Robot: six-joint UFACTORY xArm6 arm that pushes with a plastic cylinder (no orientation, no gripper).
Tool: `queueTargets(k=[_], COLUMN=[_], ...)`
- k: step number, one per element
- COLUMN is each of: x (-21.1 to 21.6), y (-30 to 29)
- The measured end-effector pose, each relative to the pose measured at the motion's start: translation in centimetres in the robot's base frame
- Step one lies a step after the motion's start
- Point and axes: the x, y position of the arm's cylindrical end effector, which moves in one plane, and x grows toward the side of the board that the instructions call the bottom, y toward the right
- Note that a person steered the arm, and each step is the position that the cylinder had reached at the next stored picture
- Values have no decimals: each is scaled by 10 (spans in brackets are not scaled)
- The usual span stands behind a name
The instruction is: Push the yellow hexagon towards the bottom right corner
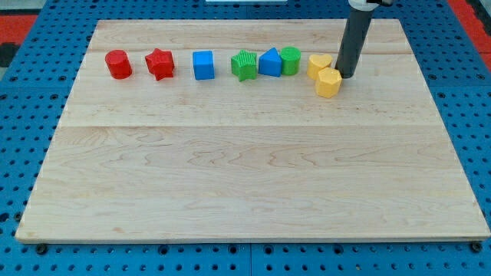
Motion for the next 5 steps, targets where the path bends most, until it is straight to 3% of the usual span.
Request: queueTargets(k=[1,2,3,4,5], x=[9,61,41,23,74], y=[-7,-8,13,-16,-51])
